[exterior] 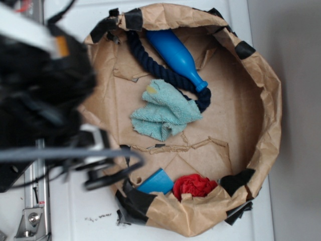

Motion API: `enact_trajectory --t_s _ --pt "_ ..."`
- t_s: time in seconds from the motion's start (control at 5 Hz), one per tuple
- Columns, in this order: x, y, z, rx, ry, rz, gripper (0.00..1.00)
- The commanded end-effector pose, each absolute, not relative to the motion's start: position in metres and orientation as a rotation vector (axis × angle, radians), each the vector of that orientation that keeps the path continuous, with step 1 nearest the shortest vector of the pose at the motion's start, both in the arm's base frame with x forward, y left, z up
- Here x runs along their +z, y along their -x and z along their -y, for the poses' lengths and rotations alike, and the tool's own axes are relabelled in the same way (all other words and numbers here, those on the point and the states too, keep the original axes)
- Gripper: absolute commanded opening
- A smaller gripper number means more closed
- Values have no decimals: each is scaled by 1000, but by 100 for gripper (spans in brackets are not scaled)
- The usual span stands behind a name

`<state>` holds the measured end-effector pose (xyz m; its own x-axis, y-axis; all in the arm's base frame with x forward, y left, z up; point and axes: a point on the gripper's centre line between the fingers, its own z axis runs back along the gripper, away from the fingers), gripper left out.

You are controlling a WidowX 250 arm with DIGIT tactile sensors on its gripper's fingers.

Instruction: Grab the blue cloth.

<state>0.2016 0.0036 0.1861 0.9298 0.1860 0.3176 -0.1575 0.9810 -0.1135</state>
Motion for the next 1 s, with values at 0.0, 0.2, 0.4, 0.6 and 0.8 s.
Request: enact_trajectory --t_s 0.0,0.2,0.4,0.6,0.8 --pt "111 -272 -37 222 61 294 100" --pt "74 -274 -13 68 67 182 100" --pt "47 -269 9 -163 135 -9 100" --pt "45 -269 8 -248 94 15 0" --pt "46 -268 9 -267 45 38 0"
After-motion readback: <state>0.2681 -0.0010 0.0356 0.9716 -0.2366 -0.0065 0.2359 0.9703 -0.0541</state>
